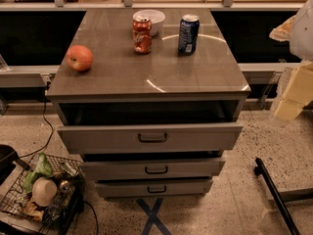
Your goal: Open top drawer
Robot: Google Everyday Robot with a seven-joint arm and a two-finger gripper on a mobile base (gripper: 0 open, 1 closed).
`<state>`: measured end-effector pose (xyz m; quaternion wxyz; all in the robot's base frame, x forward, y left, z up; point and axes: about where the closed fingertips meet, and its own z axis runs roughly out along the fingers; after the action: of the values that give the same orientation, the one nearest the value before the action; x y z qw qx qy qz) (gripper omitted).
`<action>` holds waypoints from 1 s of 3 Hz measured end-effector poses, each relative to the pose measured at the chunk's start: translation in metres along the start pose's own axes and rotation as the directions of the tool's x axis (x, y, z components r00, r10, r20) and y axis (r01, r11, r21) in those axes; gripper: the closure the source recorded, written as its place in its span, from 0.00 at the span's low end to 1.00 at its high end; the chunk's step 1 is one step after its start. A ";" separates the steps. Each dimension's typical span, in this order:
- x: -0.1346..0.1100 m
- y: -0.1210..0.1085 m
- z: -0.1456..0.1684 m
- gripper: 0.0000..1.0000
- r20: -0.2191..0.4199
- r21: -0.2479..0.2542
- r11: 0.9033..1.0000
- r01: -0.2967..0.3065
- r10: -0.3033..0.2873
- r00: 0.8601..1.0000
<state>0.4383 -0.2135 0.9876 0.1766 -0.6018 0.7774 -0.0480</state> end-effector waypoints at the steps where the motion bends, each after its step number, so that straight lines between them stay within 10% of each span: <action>1: 0.000 0.000 0.000 0.00 0.000 0.001 1.000 0.000 0.000 1.000; 3: -0.021 0.005 0.057 0.00 -0.033 -0.036 0.999 -0.005 0.004 0.999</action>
Offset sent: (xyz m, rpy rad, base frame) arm 0.0272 0.0341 -0.0655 -0.0251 0.0644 -0.0160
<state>0.4571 -0.1837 0.9373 0.1528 -0.6022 0.7824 -0.0433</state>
